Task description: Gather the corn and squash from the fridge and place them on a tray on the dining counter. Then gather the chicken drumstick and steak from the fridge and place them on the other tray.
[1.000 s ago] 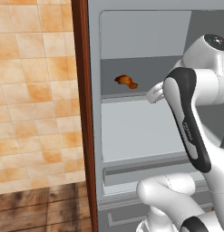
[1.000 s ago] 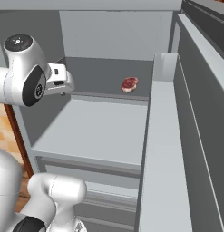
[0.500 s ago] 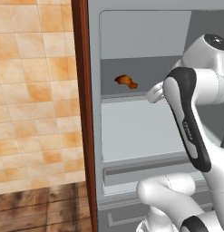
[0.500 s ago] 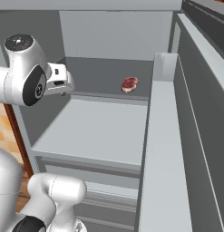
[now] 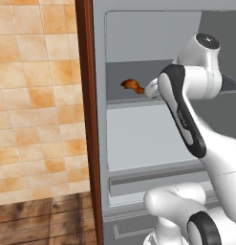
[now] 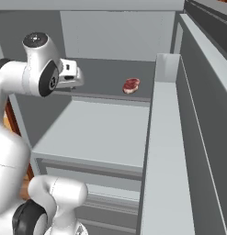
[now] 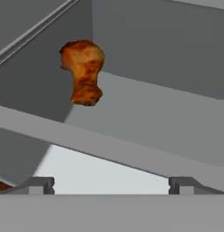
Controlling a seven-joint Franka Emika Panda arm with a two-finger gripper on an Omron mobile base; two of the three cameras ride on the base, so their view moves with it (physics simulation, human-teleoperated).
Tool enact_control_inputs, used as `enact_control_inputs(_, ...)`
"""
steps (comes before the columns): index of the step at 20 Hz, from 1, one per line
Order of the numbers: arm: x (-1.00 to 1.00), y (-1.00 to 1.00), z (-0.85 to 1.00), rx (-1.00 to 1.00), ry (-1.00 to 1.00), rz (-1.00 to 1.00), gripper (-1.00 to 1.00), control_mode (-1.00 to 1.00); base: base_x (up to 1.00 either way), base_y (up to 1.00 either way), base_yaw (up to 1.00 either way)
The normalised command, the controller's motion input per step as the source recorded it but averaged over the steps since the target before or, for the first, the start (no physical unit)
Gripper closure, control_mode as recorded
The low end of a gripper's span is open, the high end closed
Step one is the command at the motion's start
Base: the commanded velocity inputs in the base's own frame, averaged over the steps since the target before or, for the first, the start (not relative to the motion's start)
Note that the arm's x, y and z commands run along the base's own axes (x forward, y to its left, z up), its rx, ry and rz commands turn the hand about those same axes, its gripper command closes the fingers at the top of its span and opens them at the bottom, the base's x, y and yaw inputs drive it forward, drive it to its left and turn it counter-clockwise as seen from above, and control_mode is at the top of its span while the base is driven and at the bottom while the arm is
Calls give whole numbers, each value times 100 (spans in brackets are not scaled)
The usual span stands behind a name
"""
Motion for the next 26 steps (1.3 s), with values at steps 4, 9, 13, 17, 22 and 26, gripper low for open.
enact_control_inputs(4,70,18,-7,0,0,-3,-100,-100,0,0,0)
enact_control_inputs(9,64,14,-14,1,0,0,-100,-100,0,0,0)
enact_control_inputs(13,66,25,-12,1,1,0,-100,-100,0,0,0)
enact_control_inputs(17,65,22,-11,2,1,0,-100,-100,0,0,0)
enact_control_inputs(22,26,16,-3,2,0,-1,-100,-100,0,0,0)
enact_control_inputs(26,-21,3,0,0,-4,-5,-100,-100,0,0,0)
